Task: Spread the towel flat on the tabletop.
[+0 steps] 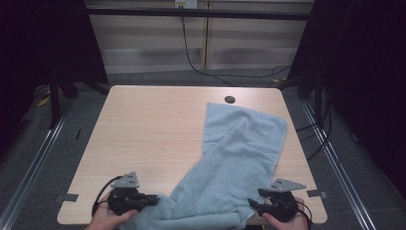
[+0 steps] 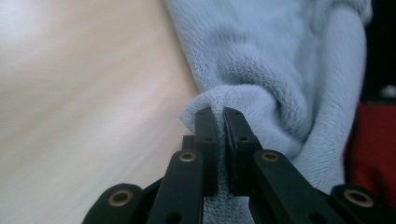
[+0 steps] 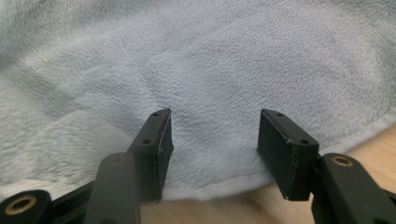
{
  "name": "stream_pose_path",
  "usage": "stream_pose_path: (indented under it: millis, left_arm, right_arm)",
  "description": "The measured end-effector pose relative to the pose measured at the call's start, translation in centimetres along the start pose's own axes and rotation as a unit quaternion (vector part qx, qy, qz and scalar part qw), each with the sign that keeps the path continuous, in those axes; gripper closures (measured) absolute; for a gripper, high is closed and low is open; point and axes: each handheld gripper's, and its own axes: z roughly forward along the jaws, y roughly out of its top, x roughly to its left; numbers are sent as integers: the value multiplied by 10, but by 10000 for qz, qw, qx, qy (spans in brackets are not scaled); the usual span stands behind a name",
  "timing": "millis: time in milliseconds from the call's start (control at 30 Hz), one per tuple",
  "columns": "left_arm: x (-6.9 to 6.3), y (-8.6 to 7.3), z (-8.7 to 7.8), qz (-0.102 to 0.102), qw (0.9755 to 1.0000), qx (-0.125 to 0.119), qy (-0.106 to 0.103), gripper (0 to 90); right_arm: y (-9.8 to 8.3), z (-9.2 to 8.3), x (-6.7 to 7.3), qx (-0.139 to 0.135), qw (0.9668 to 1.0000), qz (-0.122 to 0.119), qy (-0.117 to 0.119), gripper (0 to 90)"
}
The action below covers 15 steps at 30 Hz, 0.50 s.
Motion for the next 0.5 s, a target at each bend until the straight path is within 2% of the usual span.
stream_pose_path:
  millis: [33,67,100,133,167,200,233,267,300,367,400,433,467,500]
  left_arm:
    - [3,-3,-9,-125,9998,-156,55,856]
    - [3,-3,-9,-125,9998,-156,55,856]
    - [6,-8,-19,-244,9991,-317,124,856]
    - [9,-12,-28,-359,9984,-417,108,856]
    - [9,-17,-36,-381,9977,-520,196,856]
    - [5,-27,-45,-427,9973,-584,141,856]
    - [3,-33,-46,-437,9975,-542,80,855]
    - [-1,-37,-45,-452,9980,-443,18,855]
    - [-5,-40,-43,-428,9983,-385,-22,854]
    - [-14,-40,-42,-306,9987,-375,-181,840]
    - [-17,-38,-41,-270,9985,-428,-224,812]
    - [-17,-38,-41,-270,9985,-428,-224,754]
    - [-17,-34,-40,-246,9983,-463,-258,754]
    - [-16,-29,-37,-213,9981,-477,-312,705]
  right_arm:
    - [1,5,1,140,9999,-78,-61,474]
    - [1,5,1,140,9999,-78,-61,474]
    - [2,10,2,219,9995,-186,-135,473]
    - [4,13,7,241,9988,-351,-251,494]
    - [4,13,7,241,9988,-351,-251,494]
    - [4,13,9,222,9986,-434,-209,679]
    - [4,12,10,225,9984,-470,-224,833]
    - [4,11,11,262,9977,-532,-335,853]
    - [3,9,12,297,9978,-470,-369,863]
    - [2,1,14,179,9972,-543,-477,867]
    - [2,-5,12,38,9980,-473,-414,864]
    - [2,-5,12,38,9980,-473,-414,864]
    - [1,-11,9,-178,9988,-367,-282,854]
    - [1,-17,5,-350,9990,-227,-153,835]
